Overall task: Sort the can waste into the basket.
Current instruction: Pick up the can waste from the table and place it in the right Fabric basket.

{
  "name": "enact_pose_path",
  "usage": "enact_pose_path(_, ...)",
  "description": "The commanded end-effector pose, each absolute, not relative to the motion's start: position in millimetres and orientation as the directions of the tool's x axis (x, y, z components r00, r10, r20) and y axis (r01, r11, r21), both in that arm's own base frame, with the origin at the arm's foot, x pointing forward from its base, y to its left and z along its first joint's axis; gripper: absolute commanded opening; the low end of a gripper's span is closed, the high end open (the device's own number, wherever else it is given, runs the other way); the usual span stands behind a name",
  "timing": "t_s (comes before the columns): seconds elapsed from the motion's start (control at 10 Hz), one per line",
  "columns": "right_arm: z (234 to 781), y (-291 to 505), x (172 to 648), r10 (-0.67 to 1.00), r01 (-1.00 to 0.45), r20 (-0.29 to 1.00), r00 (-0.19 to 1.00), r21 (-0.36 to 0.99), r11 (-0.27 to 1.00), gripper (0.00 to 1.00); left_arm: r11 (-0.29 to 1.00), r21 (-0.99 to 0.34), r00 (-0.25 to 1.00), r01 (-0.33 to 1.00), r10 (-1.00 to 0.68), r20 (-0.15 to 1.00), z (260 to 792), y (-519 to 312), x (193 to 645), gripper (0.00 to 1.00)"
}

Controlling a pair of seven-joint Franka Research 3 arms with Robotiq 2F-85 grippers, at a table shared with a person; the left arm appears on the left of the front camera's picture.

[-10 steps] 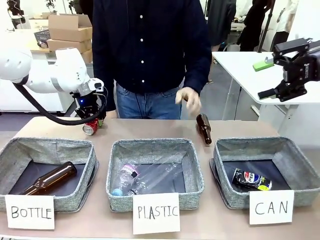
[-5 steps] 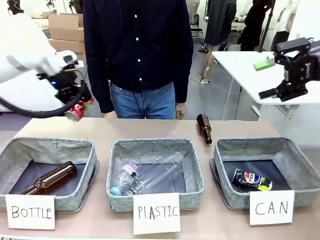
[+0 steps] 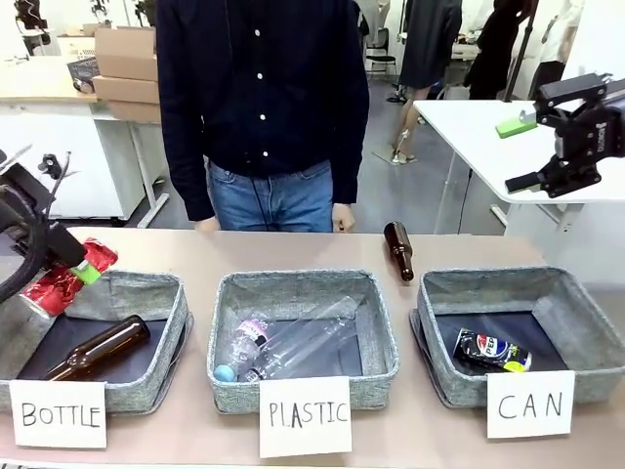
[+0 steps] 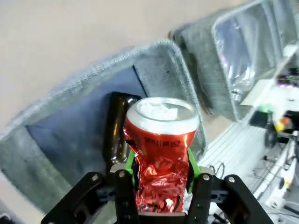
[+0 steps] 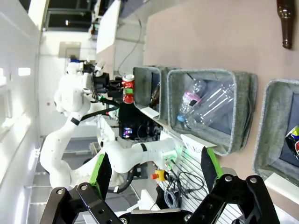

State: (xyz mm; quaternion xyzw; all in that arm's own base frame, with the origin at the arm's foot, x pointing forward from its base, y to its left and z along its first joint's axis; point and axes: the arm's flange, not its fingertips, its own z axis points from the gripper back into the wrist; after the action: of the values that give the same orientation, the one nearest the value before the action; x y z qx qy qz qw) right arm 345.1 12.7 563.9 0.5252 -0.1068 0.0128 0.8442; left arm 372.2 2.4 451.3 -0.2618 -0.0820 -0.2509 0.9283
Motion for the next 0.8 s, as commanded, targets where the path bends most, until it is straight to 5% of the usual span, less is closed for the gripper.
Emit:
enact_pose_path(0.0,564.3,10.1,345.5,-0.075,-0.153,0.208,0.975,0.881,0.447,1.00,0.687,-0.514,0.858,0.513,-0.421,0.294,471.4,-12.2,385.7,0.00)
enact_pose_path(0.2,564.3,10.1,345.5,-0.075,-0.153,0.208,0.975,0.881,0.447,1.00,0.687,-0.514,0.858,0.513,-0.421,0.294,471.4,-12.2,385.7,0.00)
enact_pose_path(0.3,563.9,12.6,345.2,-0.090,-0.134,0.194,0.977,0.884,0.448,1.00,0.706,-0.476,0.852,0.524,-0.435,0.293,462.3,-11.0,379.3,0.43)
enact_pose_path(0.5,605.2,3.3,337.2,-0.063,-0.234,0.323,0.944,0.793,0.563,1.00,0.447,-0.380,0.586,0.810,-0.584,0.562,494.8,-134.0,388.3,0.43)
enact_pose_path(0.7,619.4,-81.0,293.4,-0.063,-0.232,0.466,0.882,0.548,0.803,1.00,0.265,-0.179,0.319,0.947,-0.728,0.607,527.5,-255.6,354.6,0.43)
